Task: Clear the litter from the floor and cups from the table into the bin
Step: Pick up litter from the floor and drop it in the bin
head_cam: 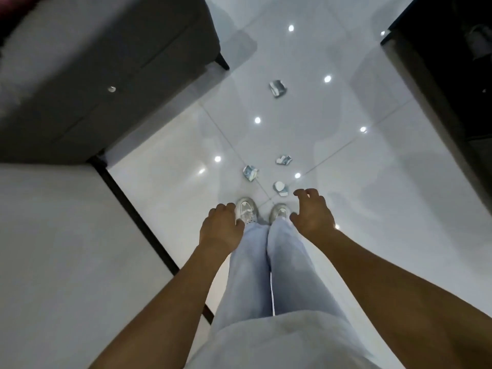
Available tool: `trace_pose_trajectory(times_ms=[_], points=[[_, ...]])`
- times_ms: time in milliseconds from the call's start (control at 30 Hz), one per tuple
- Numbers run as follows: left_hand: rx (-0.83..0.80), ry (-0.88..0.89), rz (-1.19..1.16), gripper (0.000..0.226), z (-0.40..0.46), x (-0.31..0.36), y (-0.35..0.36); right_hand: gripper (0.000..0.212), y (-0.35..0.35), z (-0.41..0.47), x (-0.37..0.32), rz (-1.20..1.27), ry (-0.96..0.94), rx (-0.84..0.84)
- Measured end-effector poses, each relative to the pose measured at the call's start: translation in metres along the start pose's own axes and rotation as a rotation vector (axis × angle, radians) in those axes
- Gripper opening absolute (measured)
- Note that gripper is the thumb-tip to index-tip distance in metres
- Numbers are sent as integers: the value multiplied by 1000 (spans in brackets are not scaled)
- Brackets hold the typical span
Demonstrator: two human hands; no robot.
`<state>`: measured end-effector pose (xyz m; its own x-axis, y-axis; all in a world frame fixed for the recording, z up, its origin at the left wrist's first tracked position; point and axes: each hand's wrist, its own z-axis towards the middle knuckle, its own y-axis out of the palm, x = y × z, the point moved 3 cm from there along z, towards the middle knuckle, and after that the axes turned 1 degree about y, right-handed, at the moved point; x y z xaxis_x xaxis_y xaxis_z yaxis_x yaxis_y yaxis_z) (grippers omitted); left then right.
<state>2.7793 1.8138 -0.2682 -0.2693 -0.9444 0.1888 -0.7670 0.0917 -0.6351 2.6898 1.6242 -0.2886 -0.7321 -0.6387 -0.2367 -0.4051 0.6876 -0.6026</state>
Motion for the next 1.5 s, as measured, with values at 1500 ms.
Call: trace_pose_trajectory(times_ms=[1500], points=[[-260, 70, -262, 46, 390, -76, 302, 54, 329, 383, 84, 22, -204, 73]])
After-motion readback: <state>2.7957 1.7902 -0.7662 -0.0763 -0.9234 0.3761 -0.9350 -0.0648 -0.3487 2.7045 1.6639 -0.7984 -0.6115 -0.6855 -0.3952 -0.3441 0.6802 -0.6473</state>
